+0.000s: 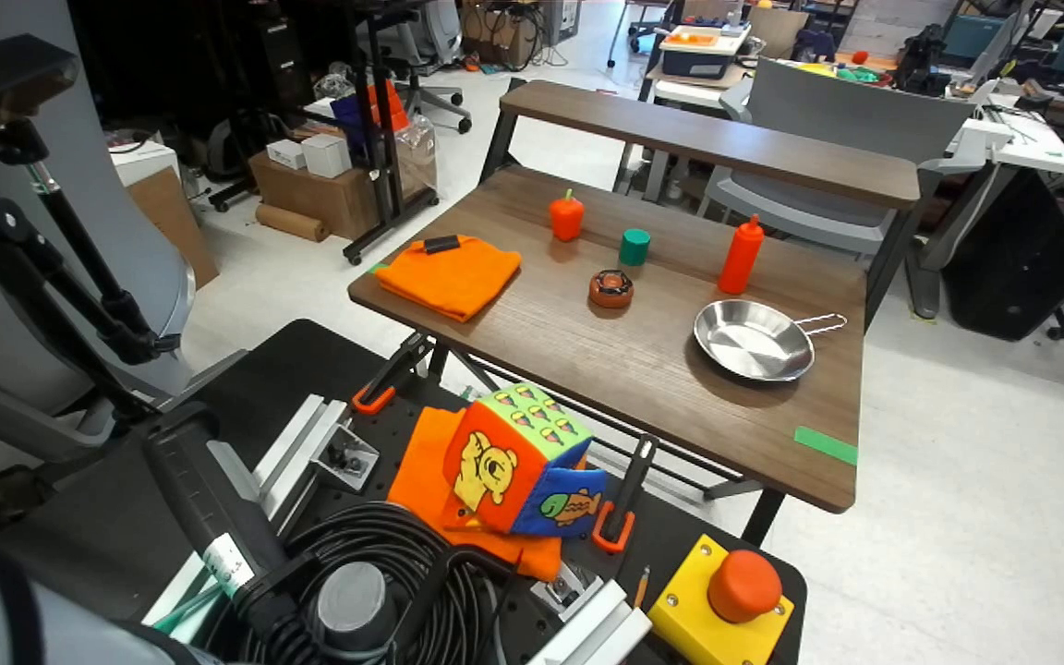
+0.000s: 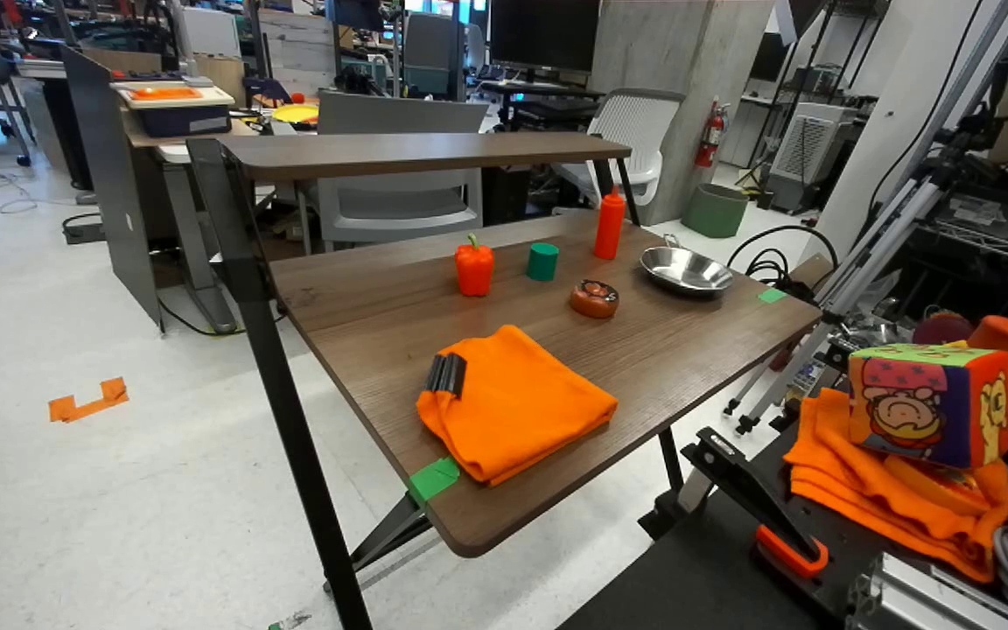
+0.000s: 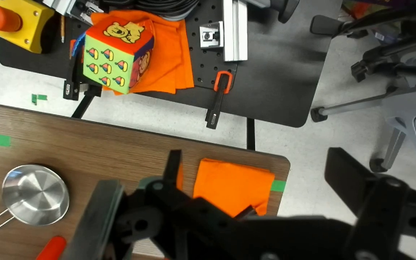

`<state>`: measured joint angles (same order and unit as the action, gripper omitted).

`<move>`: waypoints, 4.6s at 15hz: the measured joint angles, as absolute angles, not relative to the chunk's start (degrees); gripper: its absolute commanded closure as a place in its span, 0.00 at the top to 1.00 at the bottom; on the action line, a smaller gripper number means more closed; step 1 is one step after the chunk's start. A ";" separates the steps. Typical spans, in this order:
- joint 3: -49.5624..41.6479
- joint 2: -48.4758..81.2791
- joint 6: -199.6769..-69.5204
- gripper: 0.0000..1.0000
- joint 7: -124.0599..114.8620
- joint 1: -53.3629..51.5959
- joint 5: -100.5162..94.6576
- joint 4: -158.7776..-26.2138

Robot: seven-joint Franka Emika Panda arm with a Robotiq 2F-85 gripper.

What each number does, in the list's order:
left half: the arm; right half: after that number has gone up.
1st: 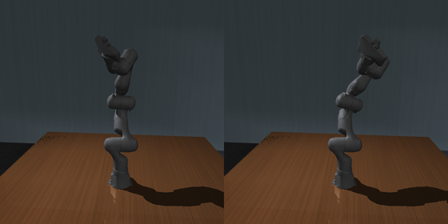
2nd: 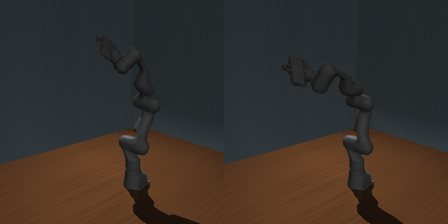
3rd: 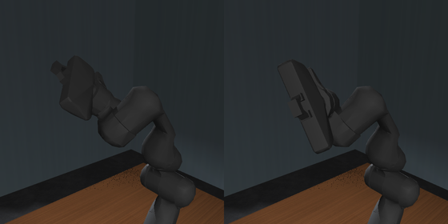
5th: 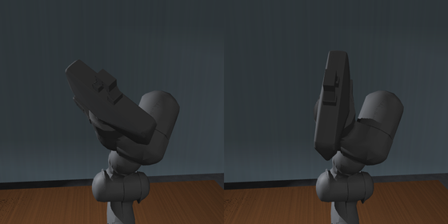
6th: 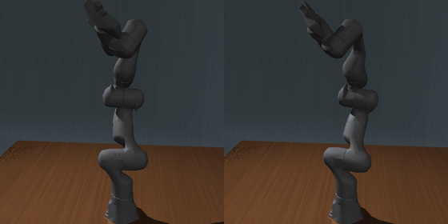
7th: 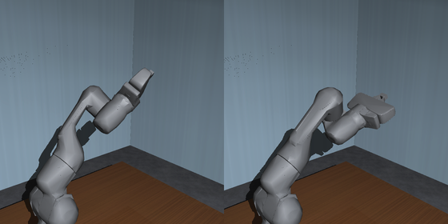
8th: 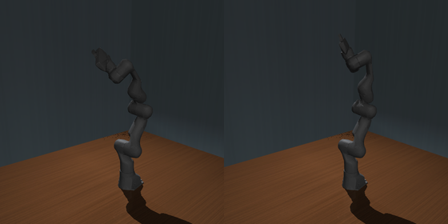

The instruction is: Put the red pepper on the pan

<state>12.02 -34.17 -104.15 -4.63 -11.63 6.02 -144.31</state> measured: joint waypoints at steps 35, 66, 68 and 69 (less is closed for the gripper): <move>1.77 41.51 -114.77 1.00 -30.73 -10.65 0.67 -84.84; -1.86 56.01 -100.43 0.22 -31.93 -15.68 -3.96 -59.00; -1.86 50.44 -100.41 0.22 -31.46 -15.51 -3.96 -63.89; -1.88 47.66 -100.39 0.22 -31.44 -15.13 -3.95 -66.67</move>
